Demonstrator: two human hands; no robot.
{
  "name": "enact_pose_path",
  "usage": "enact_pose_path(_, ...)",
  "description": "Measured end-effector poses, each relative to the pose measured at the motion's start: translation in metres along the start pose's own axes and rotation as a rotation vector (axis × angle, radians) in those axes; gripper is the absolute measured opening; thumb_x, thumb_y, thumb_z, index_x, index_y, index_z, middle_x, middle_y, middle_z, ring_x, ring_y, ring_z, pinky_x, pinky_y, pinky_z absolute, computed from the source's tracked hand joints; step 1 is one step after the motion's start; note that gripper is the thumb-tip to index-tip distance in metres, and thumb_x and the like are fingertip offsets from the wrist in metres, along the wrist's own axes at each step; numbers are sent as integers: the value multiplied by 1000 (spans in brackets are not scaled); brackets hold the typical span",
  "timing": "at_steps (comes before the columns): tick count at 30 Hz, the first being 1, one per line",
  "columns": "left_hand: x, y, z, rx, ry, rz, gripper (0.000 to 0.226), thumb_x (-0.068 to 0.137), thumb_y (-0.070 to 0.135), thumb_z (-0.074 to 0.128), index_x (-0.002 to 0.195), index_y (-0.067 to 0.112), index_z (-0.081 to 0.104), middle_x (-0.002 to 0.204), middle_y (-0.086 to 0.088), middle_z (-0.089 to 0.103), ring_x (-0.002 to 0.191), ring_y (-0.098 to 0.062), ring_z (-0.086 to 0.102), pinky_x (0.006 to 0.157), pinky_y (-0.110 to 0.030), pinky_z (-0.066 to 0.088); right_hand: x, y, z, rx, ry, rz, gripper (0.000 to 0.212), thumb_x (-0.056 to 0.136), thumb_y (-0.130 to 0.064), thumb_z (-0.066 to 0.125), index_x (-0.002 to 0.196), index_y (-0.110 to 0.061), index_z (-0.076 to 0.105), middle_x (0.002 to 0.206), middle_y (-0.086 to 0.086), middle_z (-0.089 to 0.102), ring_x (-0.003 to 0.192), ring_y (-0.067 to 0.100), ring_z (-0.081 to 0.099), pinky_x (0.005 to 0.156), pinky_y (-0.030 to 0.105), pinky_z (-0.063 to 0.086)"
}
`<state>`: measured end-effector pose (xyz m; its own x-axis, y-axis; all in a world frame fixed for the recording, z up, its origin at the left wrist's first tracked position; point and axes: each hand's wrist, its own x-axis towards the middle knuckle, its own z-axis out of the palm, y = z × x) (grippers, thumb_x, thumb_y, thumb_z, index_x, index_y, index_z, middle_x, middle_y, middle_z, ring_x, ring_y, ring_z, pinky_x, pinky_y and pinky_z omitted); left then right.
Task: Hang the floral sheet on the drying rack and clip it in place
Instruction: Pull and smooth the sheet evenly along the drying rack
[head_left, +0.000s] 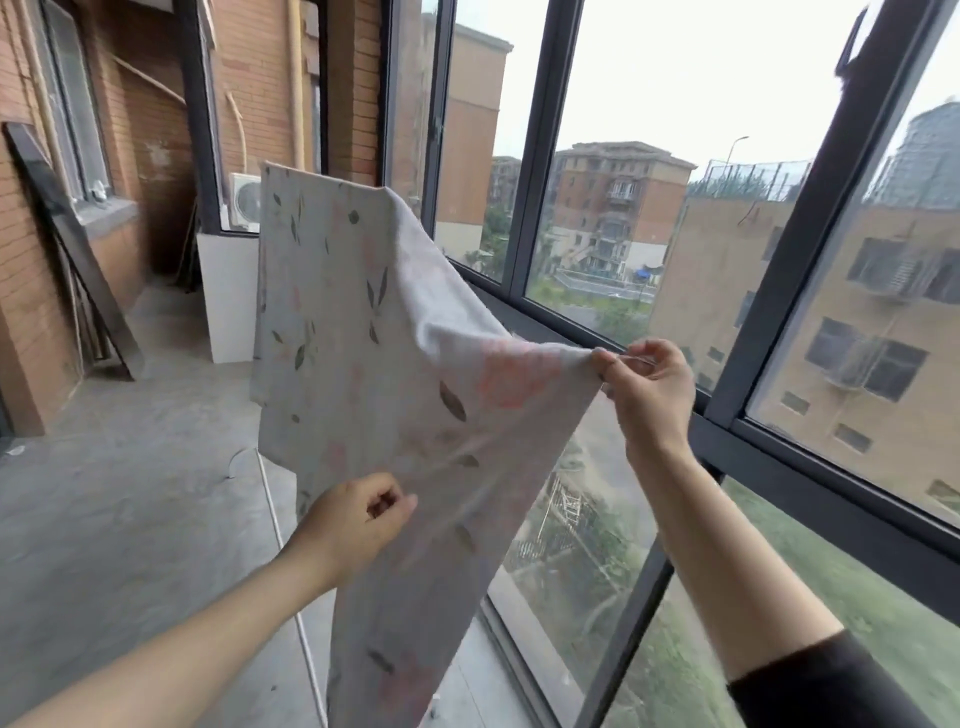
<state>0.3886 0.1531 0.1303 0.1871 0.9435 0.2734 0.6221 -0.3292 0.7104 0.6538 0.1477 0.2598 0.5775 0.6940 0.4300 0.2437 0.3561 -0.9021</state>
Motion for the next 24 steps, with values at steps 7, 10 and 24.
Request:
enact_pose_path(7, 38, 47, -23, -22, 89, 123, 30, 94, 34, 54, 65, 24, 54, 57, 8, 64, 50, -8, 57, 59, -32, 47, 68, -111, -34, -242, 145, -395, 17, 83, -13, 73, 88, -20, 58, 75, -13, 60, 69, 1, 58, 70, 21, 52)
enact_pose_path(10, 50, 62, -31, -9, 113, 141, 30, 94, 34, 52, 68, 19, 54, 60, 0, 64, 58, -18, 61, 62, -36, 50, 69, -119, -33, -383, 197, -469, 9, 85, -11, 68, 90, -18, 66, 82, -13, 67, 70, -8, 58, 67, 12, 48)
enact_pose_path(24, 62, 90, -50, 18, 156, 187, 30, 96, 28, 51, 67, 20, 54, 54, 6, 57, 55, -17, 57, 56, -30, 44, 37, -103, -37, -317, 231, -440, 9, 87, -16, 68, 88, -23, 63, 76, -9, 67, 63, -1, 60, 58, 22, 47)
